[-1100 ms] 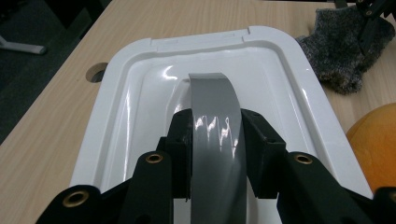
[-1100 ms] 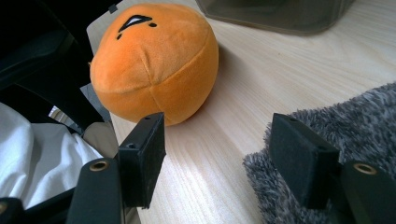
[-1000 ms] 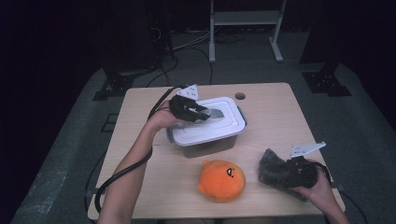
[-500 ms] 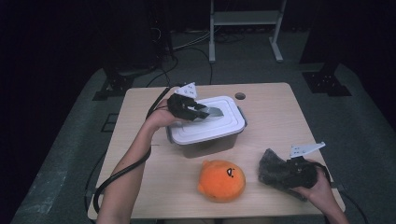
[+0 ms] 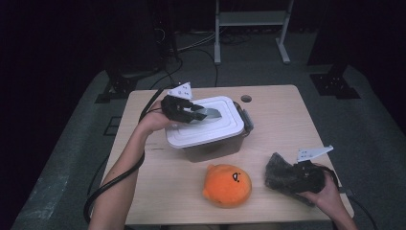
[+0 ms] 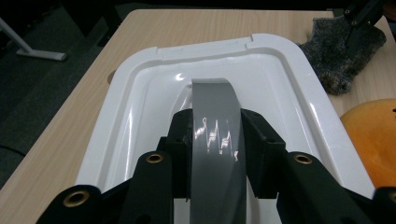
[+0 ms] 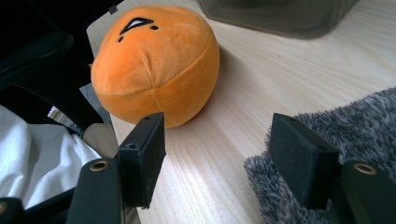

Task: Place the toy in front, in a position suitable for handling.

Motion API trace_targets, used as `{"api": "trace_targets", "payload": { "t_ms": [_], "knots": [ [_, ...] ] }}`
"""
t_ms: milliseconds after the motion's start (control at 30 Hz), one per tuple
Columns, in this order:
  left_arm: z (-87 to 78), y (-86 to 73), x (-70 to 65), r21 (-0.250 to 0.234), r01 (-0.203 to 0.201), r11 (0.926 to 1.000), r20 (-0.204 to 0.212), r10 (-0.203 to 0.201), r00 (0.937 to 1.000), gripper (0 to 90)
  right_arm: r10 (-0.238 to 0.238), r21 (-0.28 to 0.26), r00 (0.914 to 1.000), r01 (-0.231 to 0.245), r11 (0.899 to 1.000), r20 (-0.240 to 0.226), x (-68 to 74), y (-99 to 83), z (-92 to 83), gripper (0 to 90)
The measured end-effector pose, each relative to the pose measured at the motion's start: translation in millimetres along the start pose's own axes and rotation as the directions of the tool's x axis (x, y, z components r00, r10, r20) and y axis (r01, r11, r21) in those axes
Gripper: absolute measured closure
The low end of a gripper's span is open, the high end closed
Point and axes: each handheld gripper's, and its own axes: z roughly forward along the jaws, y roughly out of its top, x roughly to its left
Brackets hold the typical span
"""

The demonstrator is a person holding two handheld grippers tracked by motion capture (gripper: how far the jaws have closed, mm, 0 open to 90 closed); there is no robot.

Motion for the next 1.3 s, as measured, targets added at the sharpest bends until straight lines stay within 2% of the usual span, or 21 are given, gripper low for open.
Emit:
{"api": "trace_targets", "payload": {
  "t_ms": [367,600,1067,1300],
  "knots": [
    [-26.1,-8.4,-6.3,-0.020,0.014,0.9997,-0.031,-0.014,0.9994,66.3,0.001,-0.011,1.0000,-0.001,1.000,0.002,-0.2,-0.1,-1.6,35.2],
    [-51.3,-21.1,-11.5,-0.035,0.024,0.9991,-0.060,-0.026,0.9979,66.3,0.004,-0.014,1.0000,-0.003,1.000,0.005,-0.6,-0.6,-2.9,35.2],
    [-86.4,-39.9,-22.9,-0.031,0.031,0.9991,-0.106,-0.034,0.9937,66.3,0.008,-0.010,0.9999,-0.008,1.000,0.010,-0.7,-0.6,-3.0,35.1],
    [-105.7,-52.5,-34.1,-0.032,0.030,0.9990,-0.125,-0.034,0.9916,66.3,0.007,-0.005,0.9999,-0.007,1.000,0.011,-0.9,0.0,-1.8,35.1]
  ]
}}
